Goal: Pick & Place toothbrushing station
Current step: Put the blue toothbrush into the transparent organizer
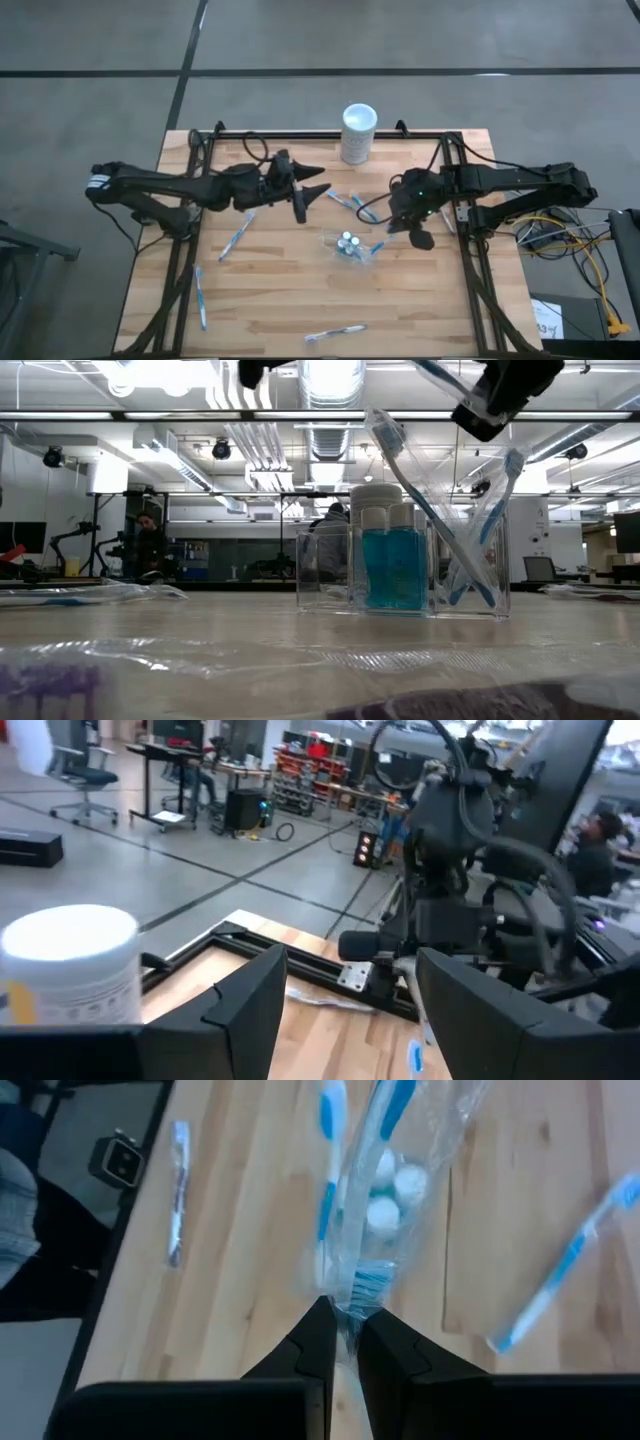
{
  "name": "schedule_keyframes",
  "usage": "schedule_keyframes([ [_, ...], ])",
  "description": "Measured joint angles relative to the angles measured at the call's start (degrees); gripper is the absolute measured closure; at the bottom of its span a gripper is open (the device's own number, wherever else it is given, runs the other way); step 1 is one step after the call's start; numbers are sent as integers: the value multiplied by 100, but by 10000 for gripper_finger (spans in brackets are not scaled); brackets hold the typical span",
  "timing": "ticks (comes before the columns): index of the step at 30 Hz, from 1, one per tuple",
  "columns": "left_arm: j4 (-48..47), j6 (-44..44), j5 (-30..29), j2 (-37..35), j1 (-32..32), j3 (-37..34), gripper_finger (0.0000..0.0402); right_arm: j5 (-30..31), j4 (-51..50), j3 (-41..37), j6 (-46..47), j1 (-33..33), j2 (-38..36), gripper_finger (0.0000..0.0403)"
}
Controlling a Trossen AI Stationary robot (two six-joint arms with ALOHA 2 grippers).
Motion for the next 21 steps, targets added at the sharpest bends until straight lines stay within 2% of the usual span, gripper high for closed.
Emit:
schedule_keyframes([
  [9, -79, 399, 106, 751, 23, 676, 172, 4, 327, 13, 91, 120, -52, 376],
  [16, -296, 451, 138, 977, 23, 980, 172, 30, 332, 13, 61, 150, -37, 376],
  [21, -237, 198, 519, 1003, 24, 986, 172, 46, 429, 13, -25, 151, -33, 376],
])
